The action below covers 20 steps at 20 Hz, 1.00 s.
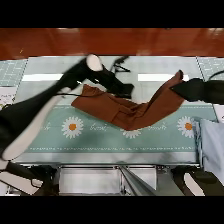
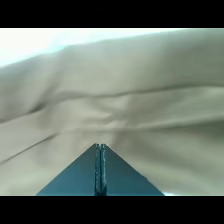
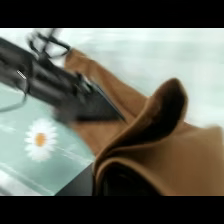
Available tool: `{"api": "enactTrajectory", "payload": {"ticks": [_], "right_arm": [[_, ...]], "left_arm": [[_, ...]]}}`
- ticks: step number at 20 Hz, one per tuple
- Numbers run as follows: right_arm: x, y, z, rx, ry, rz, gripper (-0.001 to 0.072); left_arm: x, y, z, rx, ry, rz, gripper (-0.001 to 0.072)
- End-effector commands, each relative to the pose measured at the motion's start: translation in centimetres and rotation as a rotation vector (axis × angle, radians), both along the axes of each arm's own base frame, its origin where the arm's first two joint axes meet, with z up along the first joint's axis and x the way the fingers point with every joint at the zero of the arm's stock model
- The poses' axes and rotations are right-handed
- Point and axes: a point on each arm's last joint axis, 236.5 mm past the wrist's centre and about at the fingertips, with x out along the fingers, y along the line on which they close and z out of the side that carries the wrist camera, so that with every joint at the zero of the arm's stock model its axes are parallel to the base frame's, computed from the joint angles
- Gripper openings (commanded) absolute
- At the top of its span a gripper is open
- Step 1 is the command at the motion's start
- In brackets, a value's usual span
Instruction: Fold the shirts.
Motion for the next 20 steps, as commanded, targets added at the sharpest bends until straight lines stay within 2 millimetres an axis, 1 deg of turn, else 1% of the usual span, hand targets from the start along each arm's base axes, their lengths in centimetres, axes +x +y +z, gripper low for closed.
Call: {"api": "enactTrajectory", "payload": {"ticks": [1, 3, 5, 7, 9, 10, 12, 13, 15, 18, 19, 20], "right_arm": [[3.5, 6.2, -1.1, 0.095, -0.01, 0.076, 0.0027], [5.8, 10.9, -2.6, 0.128, -0.006, 0.138, 0.0027], [8.1, 15.3, -4.6, 0.155, 0.034, 0.191, 0.0027], [9.7, 19.4, -7.4, 0.171, 0.104, 0.244, 0.0027], [10.9, 22.7, -10.3, 0.176, 0.159, 0.285, 0.0027], [11.4, 23.9, -11.7, 0.172, 0.179, 0.301, 0.0027], [12.1, 26.2, -13.7, 0.182, 0.215, 0.325, 0.0027], [12.4, 27.2, -14.6, 0.192, 0.23, 0.332, 0.0027], [12.8, 28.5, -16.0, 0.208, 0.26, 0.334, 0.0027], [12.8, 30.1, -17.3, 0.248, 0.303, 0.329, 0.0029], [12.7, 30.5, -17.6, 0.258, 0.309, 0.33, 0.014], [12.6, 30.5, -17.8, 0.26, 0.316, 0.332, 0.0372]], "left_arm": [[1.9, 10.9, 4.8, -0.004, -0.098, 0.149, 0.002], [1.6, 16.9, 6.8, -0.003, -0.163, 0.273, 0.002], [0.9, 22.5, 7.8, 0.005, -0.201, 0.417, 0.002], [-0.6, 27.1, 8.2, 0.017, -0.229, 0.542, 0.002], [-2.2, 30.1, 8.0, 0.03, -0.248, 0.637, 0.002], [-3.1, 31.1, 7.7, 0.039, -0.263, 0.663, 0.002], [-4.4, 31.9, 7.0, 0.045, -0.259, 0.7, 0.002], [-4.9, 31.8, 6.5, 0.046, -0.251, 0.703, 0.002], [-5.6, 31.4, 5.2, 0.046, -0.219, 0.695, 0.002], [-5.9, 31.1, 3.4, 0.045, -0.181, 0.703, 0.002], [-5.9, 31.1, 2.9, 0.046, -0.176, 0.707, 0.002], [-5.9, 31.0, 2.5, 0.043, -0.172, 0.713, 0.002]]}}
